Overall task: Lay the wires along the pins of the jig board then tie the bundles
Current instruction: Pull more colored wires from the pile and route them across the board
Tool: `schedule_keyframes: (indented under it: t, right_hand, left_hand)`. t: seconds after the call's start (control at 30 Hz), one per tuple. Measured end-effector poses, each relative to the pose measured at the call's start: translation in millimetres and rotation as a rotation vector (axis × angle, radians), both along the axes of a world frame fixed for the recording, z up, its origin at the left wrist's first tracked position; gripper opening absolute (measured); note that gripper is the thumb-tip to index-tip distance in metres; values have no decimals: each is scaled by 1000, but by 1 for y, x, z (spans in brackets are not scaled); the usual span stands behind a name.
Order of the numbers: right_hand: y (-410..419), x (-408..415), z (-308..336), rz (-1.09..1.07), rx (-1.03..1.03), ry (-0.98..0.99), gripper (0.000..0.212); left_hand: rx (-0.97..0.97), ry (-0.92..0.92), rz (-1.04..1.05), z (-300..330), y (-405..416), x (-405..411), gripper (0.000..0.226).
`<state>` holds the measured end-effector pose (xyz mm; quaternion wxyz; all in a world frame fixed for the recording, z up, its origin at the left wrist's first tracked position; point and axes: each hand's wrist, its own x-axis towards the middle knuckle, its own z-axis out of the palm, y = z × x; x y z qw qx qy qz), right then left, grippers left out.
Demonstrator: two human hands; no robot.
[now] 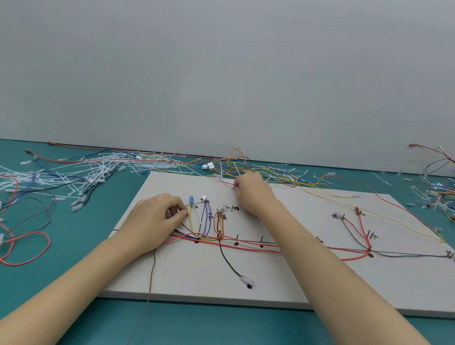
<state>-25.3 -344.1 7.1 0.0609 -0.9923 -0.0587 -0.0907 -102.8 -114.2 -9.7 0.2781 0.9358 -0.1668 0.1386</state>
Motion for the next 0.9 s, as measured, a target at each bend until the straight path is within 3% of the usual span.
schedule_keyframes:
  t: [0.3,0.5,0.63,0.9]
  right_hand:
    - [-21,-17,9,-7,879,-54,16]
    - [-28,-44,16,41,954,23,11]
    - [-27,-55,22,100,1056,90,13]
    - [-11,-70,28,200,946,207,14]
  left_hand:
    - [-9,-11,-15,-1,2,2,11]
    - [-127,-69,19,12,-9,8,13]
    - [-170,50,-19,20,-24,24,19]
    - [-487,449,51,26,-48,78,29]
